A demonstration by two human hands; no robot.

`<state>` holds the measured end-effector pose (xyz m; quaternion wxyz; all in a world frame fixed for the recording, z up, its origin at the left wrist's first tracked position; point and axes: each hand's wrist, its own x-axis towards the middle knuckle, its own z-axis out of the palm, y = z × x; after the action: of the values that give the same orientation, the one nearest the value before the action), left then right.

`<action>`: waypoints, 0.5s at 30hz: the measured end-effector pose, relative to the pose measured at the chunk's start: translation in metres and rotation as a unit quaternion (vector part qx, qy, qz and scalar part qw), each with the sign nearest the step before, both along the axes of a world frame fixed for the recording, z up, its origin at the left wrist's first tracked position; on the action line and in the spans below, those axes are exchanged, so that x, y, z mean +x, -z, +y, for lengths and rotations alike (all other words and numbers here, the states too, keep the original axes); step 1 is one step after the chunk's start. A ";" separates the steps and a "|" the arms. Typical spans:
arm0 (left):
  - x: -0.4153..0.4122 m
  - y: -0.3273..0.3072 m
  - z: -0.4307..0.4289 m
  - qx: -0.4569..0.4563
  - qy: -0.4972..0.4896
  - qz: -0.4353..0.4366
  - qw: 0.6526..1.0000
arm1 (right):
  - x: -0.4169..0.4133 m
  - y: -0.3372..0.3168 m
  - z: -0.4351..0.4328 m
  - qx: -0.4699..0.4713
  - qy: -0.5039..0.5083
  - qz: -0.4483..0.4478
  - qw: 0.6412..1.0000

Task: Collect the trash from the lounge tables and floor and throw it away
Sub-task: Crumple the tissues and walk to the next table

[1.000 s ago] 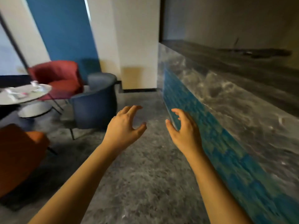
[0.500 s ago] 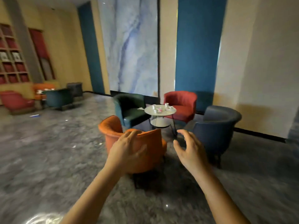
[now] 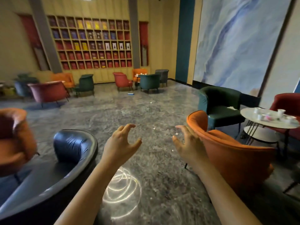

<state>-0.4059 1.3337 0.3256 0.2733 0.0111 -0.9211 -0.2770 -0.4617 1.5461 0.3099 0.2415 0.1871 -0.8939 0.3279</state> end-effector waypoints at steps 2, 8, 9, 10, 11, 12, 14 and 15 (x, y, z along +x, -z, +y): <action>-0.029 0.005 -0.017 0.003 -0.022 -0.004 1.000 | -0.036 0.005 -0.019 0.002 -0.009 -0.009 1.000; -0.183 0.007 -0.071 0.003 -0.057 -0.010 0.998 | -0.205 0.009 -0.076 0.021 -0.039 -0.034 0.998; -0.210 0.004 -0.079 0.001 -0.061 -0.011 0.998 | -0.234 0.008 -0.084 0.022 -0.041 -0.036 0.998; -0.236 0.001 -0.085 0.001 -0.064 -0.014 0.998 | -0.263 0.006 -0.091 0.026 -0.045 -0.036 0.998; -0.259 -0.002 -0.091 0.001 -0.066 -0.017 0.998 | -0.287 0.004 -0.098 0.030 -0.050 -0.035 0.998; -0.283 -0.004 -0.098 0.003 -0.070 -0.019 0.997 | -0.313 0.002 -0.106 0.030 -0.054 -0.036 0.997; -0.332 -0.007 -0.112 0.005 -0.078 -0.023 0.997 | -0.365 -0.002 -0.123 0.027 -0.063 -0.047 0.997; -0.355 -0.007 -0.120 0.004 -0.083 -0.022 0.996 | -0.389 -0.002 -0.132 0.026 -0.067 -0.050 0.996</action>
<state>-0.7612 1.2141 0.3329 0.2750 0.0948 -0.9216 -0.2571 -0.8510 1.4142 0.3116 0.1689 0.2358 -0.8986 0.3291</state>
